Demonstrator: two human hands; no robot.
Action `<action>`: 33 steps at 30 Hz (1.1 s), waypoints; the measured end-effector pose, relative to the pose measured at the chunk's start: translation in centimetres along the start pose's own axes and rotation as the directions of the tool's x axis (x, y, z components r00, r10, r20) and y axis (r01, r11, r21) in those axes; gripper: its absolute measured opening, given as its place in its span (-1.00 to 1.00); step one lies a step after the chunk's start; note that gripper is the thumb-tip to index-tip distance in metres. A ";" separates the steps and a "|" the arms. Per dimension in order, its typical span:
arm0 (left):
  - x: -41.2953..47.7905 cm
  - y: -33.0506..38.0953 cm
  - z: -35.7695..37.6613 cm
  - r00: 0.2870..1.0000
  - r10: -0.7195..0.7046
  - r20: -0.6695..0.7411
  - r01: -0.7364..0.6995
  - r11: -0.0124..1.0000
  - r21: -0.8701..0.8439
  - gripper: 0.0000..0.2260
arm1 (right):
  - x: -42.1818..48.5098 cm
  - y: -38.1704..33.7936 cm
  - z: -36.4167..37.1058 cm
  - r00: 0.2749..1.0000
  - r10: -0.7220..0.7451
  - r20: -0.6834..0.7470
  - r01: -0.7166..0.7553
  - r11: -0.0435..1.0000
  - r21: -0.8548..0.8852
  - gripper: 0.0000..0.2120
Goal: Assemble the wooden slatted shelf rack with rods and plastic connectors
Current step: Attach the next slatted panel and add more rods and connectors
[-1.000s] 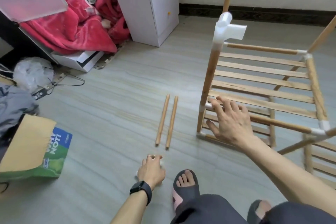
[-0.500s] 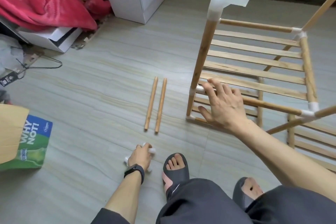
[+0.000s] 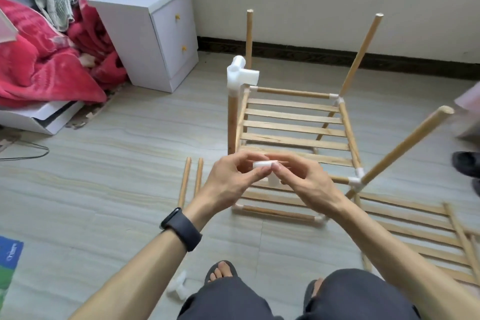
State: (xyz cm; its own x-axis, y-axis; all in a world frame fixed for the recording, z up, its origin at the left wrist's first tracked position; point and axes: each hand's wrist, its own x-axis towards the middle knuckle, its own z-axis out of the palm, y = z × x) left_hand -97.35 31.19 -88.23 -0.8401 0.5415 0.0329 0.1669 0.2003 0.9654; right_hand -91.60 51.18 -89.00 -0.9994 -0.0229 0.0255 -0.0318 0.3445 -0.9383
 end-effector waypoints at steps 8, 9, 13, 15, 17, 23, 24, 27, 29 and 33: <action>6.0 8.4 5.4 0.943 -0.080 0.322 0.232 0.852 -0.468 -0.71 | -5.1 -4.0 -9.1 0.924 -0.065 -0.377 0.145 0.971 0.188 -0.74; 6.5 9.2 6.0 0.933 -0.082 0.350 0.249 0.851 -0.462 -0.70 | -5.6 -4.2 -9.8 0.908 -0.070 -0.412 0.154 0.973 0.174 -0.76; 7.4 11.3 8.5 0.924 -0.062 0.378 0.208 0.910 -0.359 -0.64 | -7.4 -4.4 -12.1 0.831 -0.086 -0.550 0.150 0.986 0.072 -0.82; 7.4 12.0 9.6 0.942 -0.029 0.335 0.108 0.970 -0.219 -0.75 | -8.0 -4.2 -13.0 0.829 -0.088 -0.553 0.122 0.992 0.025 -0.80; 7.3 12.7 10.3 0.955 0.007 0.295 0.026 0.994 -0.109 -0.84 | -8.4 -4.1 -13.5 0.856 -0.066 -0.512 0.087 0.996 0.017 -0.77; 8.1 15.8 10.7 0.931 0.080 0.357 -0.118 0.989 0.087 -0.78 | -8.6 -4.6 -15.7 0.899 -0.107 -0.424 0.092 0.994 -0.055 -0.75; 8.4 16.3 10.8 0.926 0.098 0.363 -0.137 0.987 0.083 -0.79 | -8.6 -4.6 -16.1 0.911 -0.119 -0.395 0.101 0.993 -0.067 -0.76; 9.5 17.8 11.4 0.927 0.151 0.344 -0.185 0.980 0.069 -0.81 | -8.7 -5.4 -16.8 0.921 -0.167 -0.352 0.134 0.984 -0.117 -0.72; 10.2 18.7 12.0 0.930 0.179 0.322 -0.214 0.974 0.078 -0.78 | -8.9 -5.7 -17.6 0.889 -0.256 -0.380 0.151 0.946 -0.286 -0.70; 11.4 19.0 13.6 0.953 0.181 0.242 -0.186 0.983 -0.005 -0.70 | -8.8 -5.5 -19.8 0.855 -0.286 -0.433 0.135 0.928 -0.347 -0.74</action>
State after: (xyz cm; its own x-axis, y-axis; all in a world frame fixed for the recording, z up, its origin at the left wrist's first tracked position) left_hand -96.76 52.33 -73.08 -0.6453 0.7503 0.1438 0.3172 0.0920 0.9439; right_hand -82.92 68.10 -77.20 -0.8509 0.2880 0.4394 -0.1688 0.6422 -0.7477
